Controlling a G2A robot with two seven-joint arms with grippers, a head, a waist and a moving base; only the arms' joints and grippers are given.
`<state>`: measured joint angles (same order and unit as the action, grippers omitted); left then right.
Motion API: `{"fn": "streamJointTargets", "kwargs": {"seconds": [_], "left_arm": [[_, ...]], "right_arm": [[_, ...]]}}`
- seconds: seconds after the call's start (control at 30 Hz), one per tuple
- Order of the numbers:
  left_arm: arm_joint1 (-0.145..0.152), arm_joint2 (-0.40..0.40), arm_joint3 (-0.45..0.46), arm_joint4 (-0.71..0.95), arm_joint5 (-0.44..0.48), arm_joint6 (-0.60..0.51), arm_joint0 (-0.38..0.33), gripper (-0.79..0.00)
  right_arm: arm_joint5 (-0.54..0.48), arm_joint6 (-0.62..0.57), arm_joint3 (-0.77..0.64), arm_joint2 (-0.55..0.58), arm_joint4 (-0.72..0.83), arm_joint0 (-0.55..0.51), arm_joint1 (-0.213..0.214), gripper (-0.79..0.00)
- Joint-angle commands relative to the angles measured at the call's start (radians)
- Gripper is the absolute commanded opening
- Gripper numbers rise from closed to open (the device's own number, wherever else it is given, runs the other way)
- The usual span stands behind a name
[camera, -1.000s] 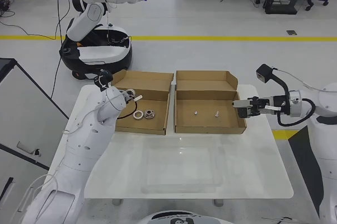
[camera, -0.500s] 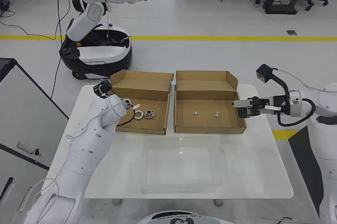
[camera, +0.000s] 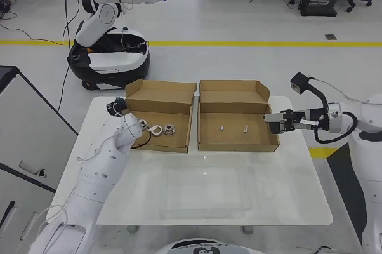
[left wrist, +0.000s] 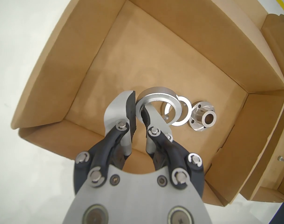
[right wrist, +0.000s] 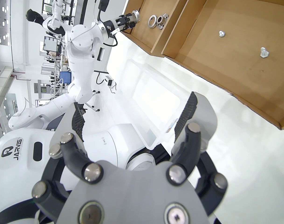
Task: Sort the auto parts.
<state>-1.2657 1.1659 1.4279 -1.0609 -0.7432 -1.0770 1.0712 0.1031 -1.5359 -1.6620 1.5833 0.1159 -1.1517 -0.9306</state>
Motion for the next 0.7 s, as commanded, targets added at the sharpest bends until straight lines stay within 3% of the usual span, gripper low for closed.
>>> {"fn": "streamJointTargets", "kwargs": {"seconds": [0.0,0.67], "left_arm": [[-0.001,-0.007,-0.002,-0.019,0.01,-0.01,-0.003,-0.785],[-0.017,0.006,-0.035,-0.058,0.04,-0.04,0.022,-0.785]], "right_arm": [[0.0,0.0,0.0,0.0,0.0,0.0,0.0,0.0],[0.0,0.0,0.0,0.0,0.0,0.0,0.0,0.0]]}}
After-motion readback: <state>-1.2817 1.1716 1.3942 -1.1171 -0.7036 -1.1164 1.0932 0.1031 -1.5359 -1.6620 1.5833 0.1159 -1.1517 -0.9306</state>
